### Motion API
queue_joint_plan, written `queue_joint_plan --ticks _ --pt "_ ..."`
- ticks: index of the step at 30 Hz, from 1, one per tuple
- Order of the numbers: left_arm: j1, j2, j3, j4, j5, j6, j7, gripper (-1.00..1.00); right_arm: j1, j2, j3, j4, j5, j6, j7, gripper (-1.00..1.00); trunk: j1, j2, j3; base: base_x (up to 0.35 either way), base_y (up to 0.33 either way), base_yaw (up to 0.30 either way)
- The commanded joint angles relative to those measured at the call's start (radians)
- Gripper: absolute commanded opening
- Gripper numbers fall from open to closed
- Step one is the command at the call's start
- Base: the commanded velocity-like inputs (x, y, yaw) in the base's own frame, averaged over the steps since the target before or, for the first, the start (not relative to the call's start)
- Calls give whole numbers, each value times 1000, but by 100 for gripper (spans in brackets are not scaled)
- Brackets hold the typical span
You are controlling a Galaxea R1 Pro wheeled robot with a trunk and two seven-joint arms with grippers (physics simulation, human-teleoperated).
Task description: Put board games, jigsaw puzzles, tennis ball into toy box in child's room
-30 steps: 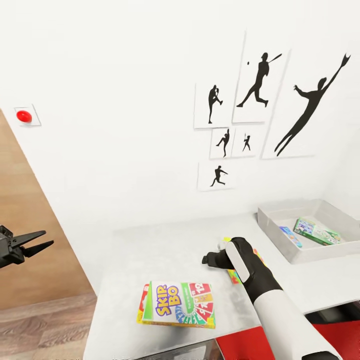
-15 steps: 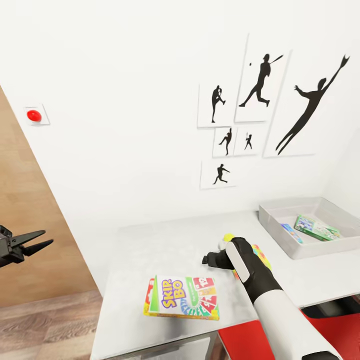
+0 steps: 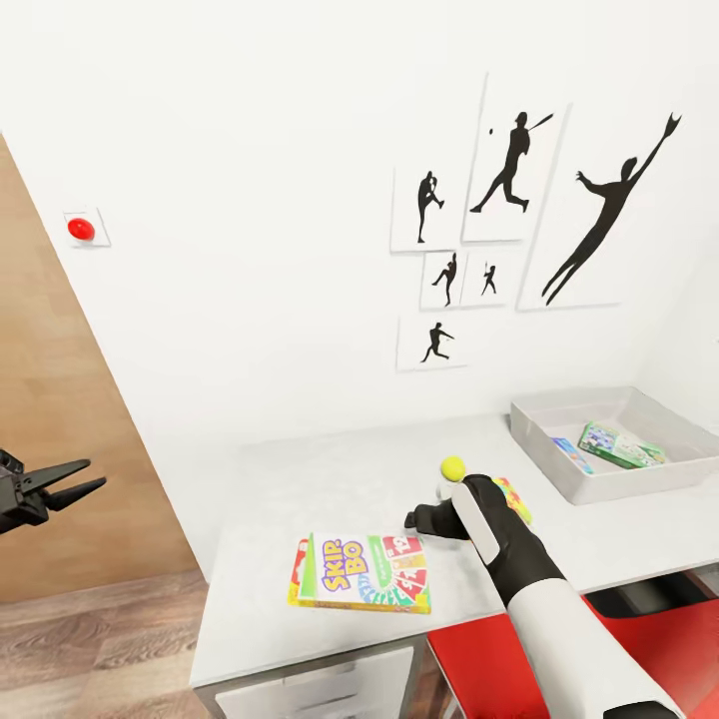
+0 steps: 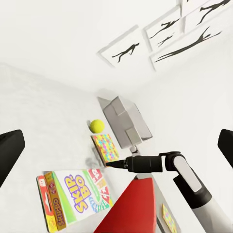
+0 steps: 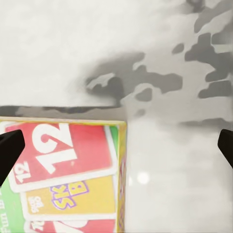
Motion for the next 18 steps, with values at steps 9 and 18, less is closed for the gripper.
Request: queue_joint_plan --ticks 9,18 --pt "-1 1 -1 0 5 7 0 100 -1 -3 0 2 -20 -2 -3 100 0 -1 -1 -4 -1 0" --pt "-1 1 -2 0 5 7 1 100 1 -28 -1 49 -23 -29 118 100 0 -1 -1 0 0 0"
